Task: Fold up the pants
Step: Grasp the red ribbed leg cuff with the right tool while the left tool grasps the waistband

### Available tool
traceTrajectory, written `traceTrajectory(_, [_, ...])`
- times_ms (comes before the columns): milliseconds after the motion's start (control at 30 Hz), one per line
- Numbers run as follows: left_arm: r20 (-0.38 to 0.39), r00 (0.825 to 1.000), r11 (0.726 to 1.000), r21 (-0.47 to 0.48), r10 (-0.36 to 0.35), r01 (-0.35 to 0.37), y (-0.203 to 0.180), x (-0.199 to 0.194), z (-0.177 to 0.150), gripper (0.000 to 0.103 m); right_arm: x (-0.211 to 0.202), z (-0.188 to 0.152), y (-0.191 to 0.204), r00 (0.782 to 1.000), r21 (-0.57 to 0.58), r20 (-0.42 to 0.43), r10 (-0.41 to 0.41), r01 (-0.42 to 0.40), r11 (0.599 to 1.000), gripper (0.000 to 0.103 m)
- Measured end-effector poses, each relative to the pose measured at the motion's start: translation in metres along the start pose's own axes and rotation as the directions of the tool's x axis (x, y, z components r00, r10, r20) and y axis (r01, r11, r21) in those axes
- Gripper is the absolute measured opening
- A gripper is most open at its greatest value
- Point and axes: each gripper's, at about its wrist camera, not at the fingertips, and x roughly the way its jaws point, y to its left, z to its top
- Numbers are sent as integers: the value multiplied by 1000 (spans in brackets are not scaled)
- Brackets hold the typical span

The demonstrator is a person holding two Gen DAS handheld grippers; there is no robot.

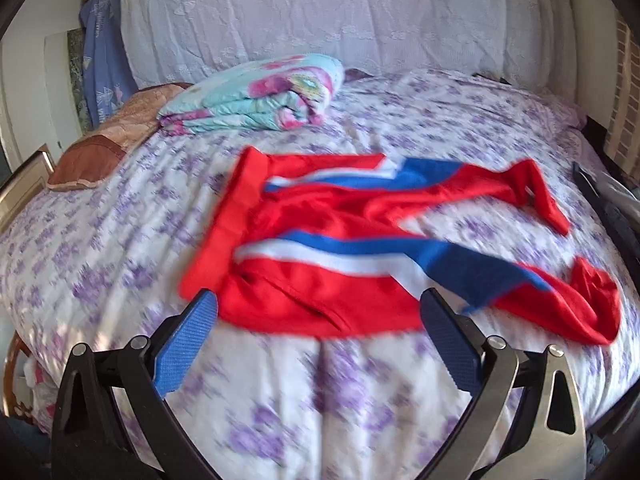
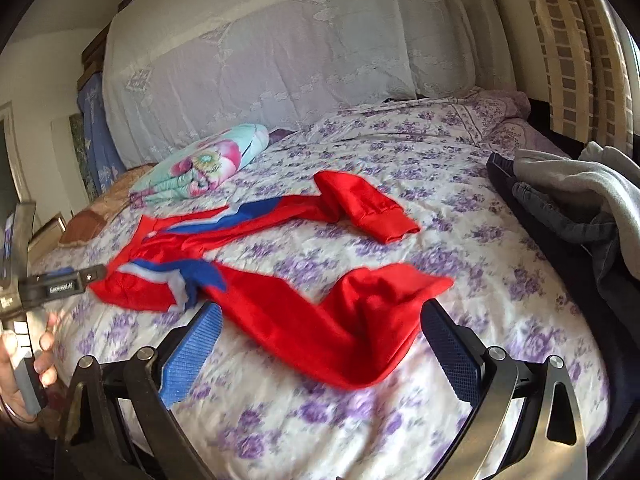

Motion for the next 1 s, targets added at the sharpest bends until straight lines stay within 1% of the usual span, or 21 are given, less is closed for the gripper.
traceTrajectory(67, [8,999,998,-22,54,-53,20,13,25,99,20,29,-28,1000,75,-21,6,-4,997,100])
traceTrajectory(133, [-11,996,995,-42,89,-90,39,33,49,99,57,58,-56,996,149,-85,37,-24,989,100])
traceTrajectory(200, [-58,990,989,-60,130,-134,59,63,71,99,93,73,-75,986,201,-155,66,-34,979,99])
traceTrajectory(267, [-109,983,984,-82,151,-160,77,95,88,99,129,82,-89,977,243,-205,61,-10,970,96])
traceTrajectory(300, [-139,980,982,-101,145,-159,86,110,94,99,145,85,-94,972,247,-229,47,12,969,96])
traceTrajectory(367, [-191,975,980,-142,111,-140,103,141,105,99,170,88,-98,963,258,-265,49,21,966,96])
traceTrajectory(433, [-220,966,976,-142,132,-166,110,162,111,99,192,87,-100,956,254,-287,61,15,967,96])
traceTrajectory(500, [-249,961,978,-132,123,-159,112,187,119,99,212,83,-102,946,246,-320,43,39,969,94])
traceTrajectory(567, [-280,950,978,-111,141,-177,110,211,125,99,231,78,-105,932,252,-360,40,56,966,84])
traceTrajectory(600, [-289,948,979,-109,135,-173,110,219,127,99,238,77,-105,929,241,-368,29,65,968,83])
traceTrajectory(633, [-300,946,980,-109,126,-165,109,228,130,99,240,79,-104,933,226,-359,23,63,972,76])
traceTrajectory(667, [-304,945,980,-115,119,-161,106,235,131,99,243,81,-103,935,212,-354,31,48,976,57])
traceTrajectory(700, [-303,946,982,-111,116,-156,101,238,131,98,246,83,-101,931,203,-362,53,24,979,45])
traceTrajectory(733, [-297,948,984,-96,117,-151,97,241,132,88,250,85,-100,926,189,-373,60,12,982,27])
traceTrajectory(767, [-288,951,989,-69,108,-133,89,241,132,77,250,86,-99,924,177,-375,73,-6,984,19])
traceTrajectory(800, [-288,954,992,-59,87,-108,83,241,132,58,244,89,-98,928,163,-365,71,-12,987,19])
traceTrajectory(833, [-278,959,994,-72,59,-82,80,237,133,45,236,94,-97,940,143,-338,46,3,990,19])
traceTrajectory(900, [-248,967,991,-96,65,-91,80,226,136,39,216,106,-95,963,104,-268,11,18,994,18])
traceTrajectory(933, [-226,973,991,-111,54,-81,82,220,139,35,204,114,-93,974,78,-227,0,18,997,18])
traceTrajectory(967, [-201,979,990,-125,42,-68,85,212,142,34,195,122,-91,981,50,-191,-19,29,998,18])
traceTrajectory(1000, [-182,983,989,-132,37,-62,86,206,145,29,184,131,-89,987,17,-152,-44,47,999,18])
